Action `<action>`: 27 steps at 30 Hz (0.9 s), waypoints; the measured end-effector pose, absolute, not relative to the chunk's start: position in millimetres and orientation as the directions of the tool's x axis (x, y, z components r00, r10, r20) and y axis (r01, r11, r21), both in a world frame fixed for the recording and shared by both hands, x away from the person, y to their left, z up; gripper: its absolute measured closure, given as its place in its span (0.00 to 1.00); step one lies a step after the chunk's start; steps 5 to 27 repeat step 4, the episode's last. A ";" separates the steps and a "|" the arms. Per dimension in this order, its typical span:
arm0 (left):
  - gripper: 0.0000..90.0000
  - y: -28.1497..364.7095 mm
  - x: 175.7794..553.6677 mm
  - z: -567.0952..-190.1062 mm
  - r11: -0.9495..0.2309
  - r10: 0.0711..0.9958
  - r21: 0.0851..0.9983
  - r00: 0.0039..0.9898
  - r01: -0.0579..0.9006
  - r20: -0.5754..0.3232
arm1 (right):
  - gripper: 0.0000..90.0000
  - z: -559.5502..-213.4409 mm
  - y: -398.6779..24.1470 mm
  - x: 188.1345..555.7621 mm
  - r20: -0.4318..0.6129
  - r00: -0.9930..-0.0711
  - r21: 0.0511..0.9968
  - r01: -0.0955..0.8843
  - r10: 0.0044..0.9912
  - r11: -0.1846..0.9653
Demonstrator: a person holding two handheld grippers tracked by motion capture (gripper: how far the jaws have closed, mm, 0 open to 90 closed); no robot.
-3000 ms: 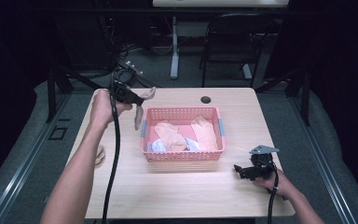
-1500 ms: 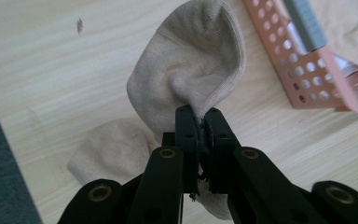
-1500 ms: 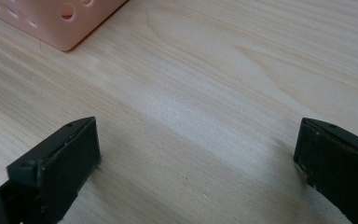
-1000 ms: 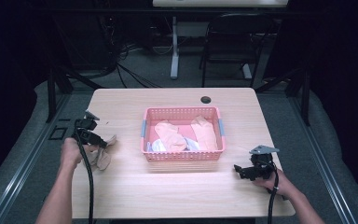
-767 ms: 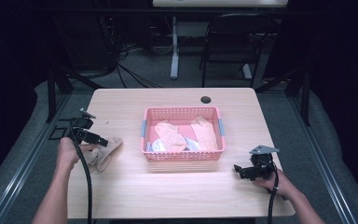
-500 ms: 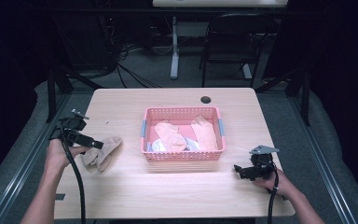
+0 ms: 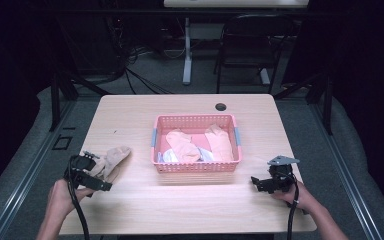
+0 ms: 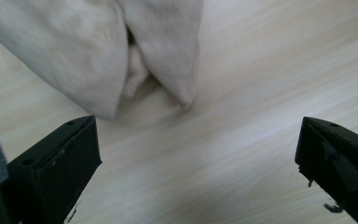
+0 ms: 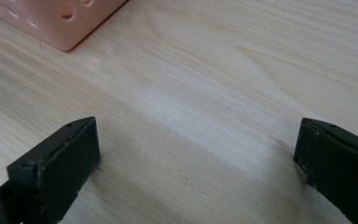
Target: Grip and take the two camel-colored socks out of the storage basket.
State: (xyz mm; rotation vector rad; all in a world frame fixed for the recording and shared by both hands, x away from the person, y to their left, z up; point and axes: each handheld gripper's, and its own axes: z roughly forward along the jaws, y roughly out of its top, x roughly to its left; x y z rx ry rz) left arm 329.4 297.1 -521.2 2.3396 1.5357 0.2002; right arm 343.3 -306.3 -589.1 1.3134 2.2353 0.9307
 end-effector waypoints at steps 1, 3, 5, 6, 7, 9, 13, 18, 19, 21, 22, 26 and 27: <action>0.00 298.4 325.9 -526.5 -0.351 0.912 0.368 0.403 0.861 -0.072 | 0.00 -589.1 -306.2 343.3 0.007 -0.490 0.709 0.617 0.872 0.341; 0.00 300.2 319.6 -537.8 -0.318 0.918 0.411 0.386 0.854 -0.092 | 0.00 -589.1 -306.2 343.3 0.008 -0.490 0.709 0.617 0.872 0.341; 0.00 300.3 317.0 -543.8 -0.297 0.921 0.427 0.374 0.854 -0.108 | 0.00 -589.1 -306.2 343.4 0.008 -0.490 0.709 0.618 0.872 0.341; 0.00 300.3 317.0 -543.8 -0.297 0.921 0.427 0.374 0.854 -0.108 | 0.00 -589.1 -306.2 343.4 0.008 -0.490 0.709 0.618 0.872 0.341; 0.00 300.3 317.0 -543.8 -0.297 0.921 0.427 0.374 0.854 -0.108 | 0.00 -589.1 -306.2 343.4 0.008 -0.490 0.709 0.618 0.872 0.341; 0.00 300.3 317.0 -543.8 -0.297 0.921 0.427 0.374 0.854 -0.108 | 0.00 -589.1 -306.2 343.4 0.008 -0.490 0.709 0.618 0.872 0.341; 0.00 300.3 317.0 -543.8 -0.297 0.921 0.427 0.374 0.854 -0.108 | 0.00 -589.1 -306.2 343.4 0.008 -0.490 0.709 0.618 0.872 0.341; 0.00 300.3 317.0 -543.8 -0.297 0.921 0.427 0.374 0.854 -0.108 | 0.00 -589.1 -306.2 343.4 0.008 -0.490 0.709 0.618 0.872 0.341; 0.00 300.3 317.0 -543.8 -0.297 0.921 0.427 0.374 0.854 -0.108 | 0.00 -589.1 -306.2 343.4 0.008 -0.490 0.709 0.618 0.872 0.341; 0.00 300.3 317.0 -543.8 -0.297 0.921 0.427 0.374 0.854 -0.108 | 0.00 -589.1 -306.2 343.4 0.008 -0.490 0.709 0.618 0.872 0.341; 0.00 300.3 317.0 -543.8 -0.297 0.921 0.427 0.374 0.854 -0.108 | 0.00 -589.1 -306.2 343.4 0.008 -0.490 0.709 0.618 0.872 0.341; 0.00 300.3 317.0 -543.8 -0.297 0.921 0.427 0.374 0.854 -0.108 | 0.00 -589.1 -306.2 343.4 0.008 -0.490 0.709 0.618 0.872 0.341; 0.00 300.3 317.0 -543.8 -0.297 0.921 0.427 0.374 0.854 -0.108 | 0.00 -589.1 -306.2 343.4 0.008 -0.490 0.709 0.618 0.872 0.341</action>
